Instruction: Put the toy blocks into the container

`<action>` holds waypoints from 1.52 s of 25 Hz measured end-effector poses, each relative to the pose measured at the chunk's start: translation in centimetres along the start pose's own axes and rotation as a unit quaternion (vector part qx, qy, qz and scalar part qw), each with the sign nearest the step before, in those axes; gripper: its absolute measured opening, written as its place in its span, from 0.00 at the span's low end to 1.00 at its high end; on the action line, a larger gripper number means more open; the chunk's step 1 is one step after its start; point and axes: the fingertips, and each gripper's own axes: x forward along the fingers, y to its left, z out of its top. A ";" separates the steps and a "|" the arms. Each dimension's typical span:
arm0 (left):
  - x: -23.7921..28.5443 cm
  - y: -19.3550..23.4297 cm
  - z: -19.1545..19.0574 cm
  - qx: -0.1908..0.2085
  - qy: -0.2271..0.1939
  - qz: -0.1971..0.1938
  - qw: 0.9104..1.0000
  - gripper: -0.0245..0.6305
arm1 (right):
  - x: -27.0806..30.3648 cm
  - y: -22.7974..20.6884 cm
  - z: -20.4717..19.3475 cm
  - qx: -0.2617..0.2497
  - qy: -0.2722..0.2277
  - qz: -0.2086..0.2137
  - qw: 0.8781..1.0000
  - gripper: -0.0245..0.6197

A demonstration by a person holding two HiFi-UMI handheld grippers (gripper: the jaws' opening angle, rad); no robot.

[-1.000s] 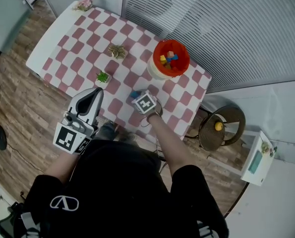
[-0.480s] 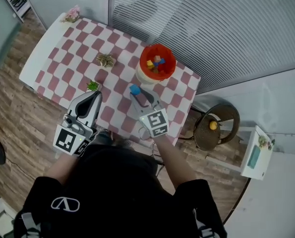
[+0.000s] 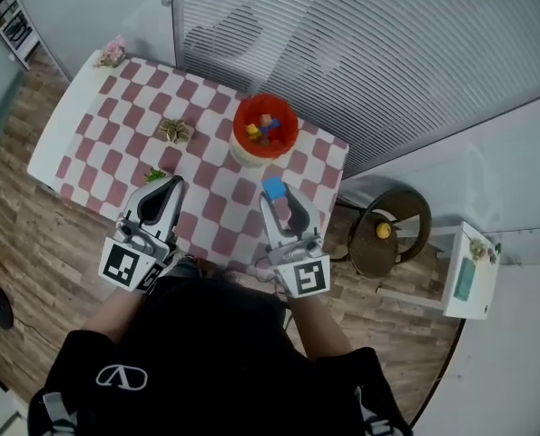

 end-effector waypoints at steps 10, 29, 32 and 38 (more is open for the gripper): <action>0.8 -0.9 -0.1 0.001 0.001 -0.008 1.000 0.04 | -0.1 -3.1 -0.9 -0.003 -0.014 -0.051 0.999 0.27; -1.3 0.4 -1.7 0.001 0.033 0.007 0.999 0.04 | 10.1 -13.3 -11.9 0.016 0.069 -0.128 0.989 0.27; -0.7 0.6 -0.3 0.001 0.013 0.014 1.000 0.04 | 10.4 -13.7 -12.2 0.015 0.074 -0.130 0.989 0.27; -0.7 0.8 -0.3 0.009 0.014 0.019 1.000 0.04 | 11.3 -13.8 -16.6 0.030 0.132 -0.122 0.983 0.27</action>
